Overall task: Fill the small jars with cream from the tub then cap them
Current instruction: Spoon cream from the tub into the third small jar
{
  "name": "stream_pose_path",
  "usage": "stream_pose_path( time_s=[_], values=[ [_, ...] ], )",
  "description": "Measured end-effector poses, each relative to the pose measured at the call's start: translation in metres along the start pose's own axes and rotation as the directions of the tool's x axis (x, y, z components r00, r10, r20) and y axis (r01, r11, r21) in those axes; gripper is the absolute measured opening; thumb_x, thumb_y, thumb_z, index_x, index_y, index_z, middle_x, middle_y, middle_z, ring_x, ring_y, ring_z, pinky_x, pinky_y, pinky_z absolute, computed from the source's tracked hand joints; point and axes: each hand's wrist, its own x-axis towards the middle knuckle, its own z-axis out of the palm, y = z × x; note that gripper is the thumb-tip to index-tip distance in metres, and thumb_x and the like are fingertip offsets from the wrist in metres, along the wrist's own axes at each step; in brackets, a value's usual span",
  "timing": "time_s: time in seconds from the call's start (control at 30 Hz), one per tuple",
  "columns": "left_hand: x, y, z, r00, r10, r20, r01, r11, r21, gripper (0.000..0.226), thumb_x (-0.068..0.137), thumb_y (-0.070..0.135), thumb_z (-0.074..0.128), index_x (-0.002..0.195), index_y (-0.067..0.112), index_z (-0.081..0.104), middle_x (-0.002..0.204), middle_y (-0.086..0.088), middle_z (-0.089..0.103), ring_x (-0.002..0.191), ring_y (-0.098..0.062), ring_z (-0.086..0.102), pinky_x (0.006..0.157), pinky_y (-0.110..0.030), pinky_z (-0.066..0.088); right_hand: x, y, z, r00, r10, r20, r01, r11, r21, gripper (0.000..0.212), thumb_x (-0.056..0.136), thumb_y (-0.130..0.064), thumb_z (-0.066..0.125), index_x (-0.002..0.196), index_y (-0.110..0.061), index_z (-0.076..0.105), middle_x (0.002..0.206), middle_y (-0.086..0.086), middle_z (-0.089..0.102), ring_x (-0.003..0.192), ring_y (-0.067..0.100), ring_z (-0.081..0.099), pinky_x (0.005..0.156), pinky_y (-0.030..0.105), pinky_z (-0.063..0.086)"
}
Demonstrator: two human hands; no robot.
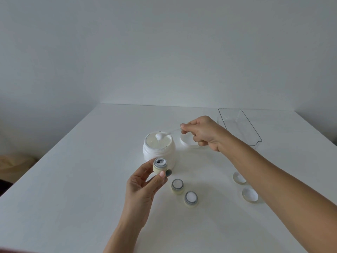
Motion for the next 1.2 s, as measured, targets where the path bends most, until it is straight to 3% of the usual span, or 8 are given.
stream_pose_path(
  time_s=[0.23, 0.37, 0.53, 0.6, 0.67, 0.87, 1.03, 1.2],
  values=[
    [0.0, 0.001, 0.0, 1.0, 0.003, 0.005, -0.003, 1.0, -0.007, 0.033, 0.075, 0.006, 0.072, 0.106, 0.017, 0.076, 0.108, -0.007, 0.076, 0.096, -0.029, 0.075, 0.075, -0.023, 0.057, -0.031, 0.014, 0.005, 0.995, -0.028, 0.093, 0.035, 0.997, -0.074, 0.025, 0.09, -0.03, 0.063, 0.074, -0.012, 0.068, 0.041, -0.011, 0.035, 0.043, 0.013, 0.018, 0.044, 0.022, 0.018],
    [-0.001, 0.002, 0.0, 1.0, 0.006, 0.005, -0.006, 1.0, -0.004, 0.033, 0.075, 0.006, 0.072, 0.106, 0.018, 0.076, 0.108, -0.007, 0.076, 0.095, -0.03, 0.075, 0.076, -0.024, 0.058, -0.043, 0.018, 0.007, 0.996, -0.055, 0.07, 0.067, 0.983, -0.169, 0.027, 0.093, -0.03, 0.059, 0.073, -0.015, 0.067, 0.028, -0.02, 0.039, 0.028, -0.004, 0.04, 0.049, 0.015, 0.027],
    [-0.001, 0.002, 0.0, 1.0, 0.002, 0.008, -0.002, 1.0, 0.002, 0.032, 0.076, 0.007, 0.072, 0.105, 0.019, 0.077, 0.109, -0.006, 0.076, 0.095, -0.028, 0.075, 0.076, -0.023, 0.058, -0.046, 0.019, 0.0, 0.991, -0.131, -0.008, 0.128, 0.974, -0.188, 0.025, 0.093, -0.029, 0.059, 0.076, -0.013, 0.07, 0.046, -0.023, 0.056, 0.052, -0.008, 0.052, 0.062, 0.019, 0.04],
    [-0.001, 0.002, 0.001, 1.0, -0.001, 0.008, 0.001, 1.0, -0.003, 0.032, 0.076, 0.007, 0.072, 0.105, 0.019, 0.077, 0.108, -0.006, 0.077, 0.095, -0.027, 0.075, 0.075, -0.023, 0.058, -0.048, 0.019, -0.002, 0.983, -0.175, -0.056, 0.164, 0.973, -0.163, 0.024, 0.092, -0.027, 0.06, 0.075, -0.014, 0.07, 0.068, -0.006, 0.07, 0.069, 0.01, 0.059, 0.064, 0.02, 0.041],
    [-0.001, 0.002, 0.001, 1.0, -0.004, 0.002, 0.004, 1.0, -0.001, 0.031, 0.075, 0.007, 0.077, 0.104, 0.019, 0.077, 0.106, -0.007, 0.077, 0.094, -0.025, 0.075, 0.073, -0.022, 0.057, -0.054, 0.02, 0.0, 0.956, -0.279, -0.096, 0.262, 0.953, -0.154, 0.027, 0.092, -0.026, 0.06, 0.067, -0.019, 0.067, 0.062, 0.0, 0.065, 0.057, 0.01, 0.049, 0.056, 0.016, 0.037],
    [0.0, 0.003, 0.001, 1.0, -0.016, -0.011, 0.016, 1.0, -0.001, 0.035, 0.068, 0.016, 0.084, 0.102, 0.015, 0.078, 0.104, -0.01, 0.077, 0.093, -0.023, 0.075, 0.071, -0.021, 0.057, -0.068, 0.034, 0.019, 0.727, -0.662, -0.186, 0.597, 0.741, -0.307, 0.026, 0.091, -0.021, 0.062, 0.067, -0.016, 0.059, 0.043, -0.009, 0.04, 0.043, 0.007, 0.03, 0.048, 0.012, 0.026],
    [0.0, 0.001, -0.001, 0.999, -0.03, -0.01, 0.03, 0.999, -0.031, 0.027, 0.076, 0.009, 0.078, 0.103, 0.007, 0.076, 0.103, -0.013, 0.075, 0.094, -0.024, 0.074, 0.073, -0.023, 0.058, -0.083, 0.04, 0.021, 0.334, -0.942, 0.039, 0.688, 0.215, -0.694, 0.025, 0.094, -0.024, 0.058, 0.077, -0.009, 0.068, 0.058, -0.006, 0.049, 0.051, 0.008, 0.026, 0.044, 0.017, 0.029],
    [0.002, -0.001, -0.001, 0.999, -0.031, -0.01, 0.03, 0.999, -0.045, 0.028, 0.074, 0.009, 0.078, 0.102, 0.003, 0.075, 0.098, -0.013, 0.075, 0.09, -0.023, 0.074, 0.072, -0.023, 0.058, -0.088, 0.051, 0.014, 0.179, -0.952, 0.249, 0.595, -0.097, -0.798, 0.007, 0.077, -0.012, 0.078, 0.077, -0.01, 0.071, 0.066, -0.003, 0.025, 0.052, 0.016, 0.021, 0.034, 0.026, 0.026]
  ],
)
